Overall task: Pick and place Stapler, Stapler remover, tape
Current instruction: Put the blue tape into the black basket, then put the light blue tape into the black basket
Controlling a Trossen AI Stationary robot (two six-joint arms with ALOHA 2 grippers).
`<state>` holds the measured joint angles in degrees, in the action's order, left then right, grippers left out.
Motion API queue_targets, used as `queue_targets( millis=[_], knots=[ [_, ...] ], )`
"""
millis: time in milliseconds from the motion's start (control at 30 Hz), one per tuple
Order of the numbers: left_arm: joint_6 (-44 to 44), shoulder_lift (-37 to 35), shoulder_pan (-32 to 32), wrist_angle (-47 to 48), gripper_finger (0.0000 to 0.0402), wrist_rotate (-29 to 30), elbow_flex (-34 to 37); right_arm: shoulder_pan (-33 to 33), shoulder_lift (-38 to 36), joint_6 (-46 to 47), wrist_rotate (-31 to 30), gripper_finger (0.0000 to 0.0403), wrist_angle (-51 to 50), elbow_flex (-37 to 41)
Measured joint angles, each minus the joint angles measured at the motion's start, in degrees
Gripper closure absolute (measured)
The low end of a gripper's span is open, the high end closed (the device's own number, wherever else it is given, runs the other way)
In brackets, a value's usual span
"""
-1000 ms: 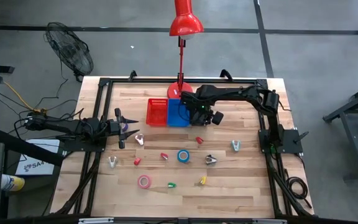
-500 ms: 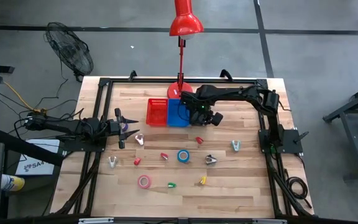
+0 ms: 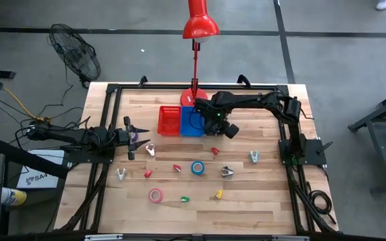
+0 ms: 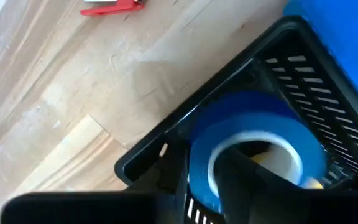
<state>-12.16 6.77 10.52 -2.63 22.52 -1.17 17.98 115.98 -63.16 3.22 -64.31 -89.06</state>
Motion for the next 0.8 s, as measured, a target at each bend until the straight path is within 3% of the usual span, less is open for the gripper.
queue_targets(
  millis=[400, 600, 800],
  knots=[
    [0.00, 0.00, 0.00, 0.00, 0.0222, 0.00, 0.00, -0.02, -0.63, 7.85, -2.86, 0.0220, 0.55, -0.02],
    [0.00, 0.01, -0.01, -0.01, 0.0222, 0.00, 0.00, -0.73, -4.19, 16.02, -4.22, 0.0213, 0.63, -0.03],
    [0.00, 0.02, 0.00, 0.00, 0.0222, 0.00, 0.00, -3.53, -7.29, 31.67, -3.56, 0.0221, 0.63, -0.04]
  ],
)
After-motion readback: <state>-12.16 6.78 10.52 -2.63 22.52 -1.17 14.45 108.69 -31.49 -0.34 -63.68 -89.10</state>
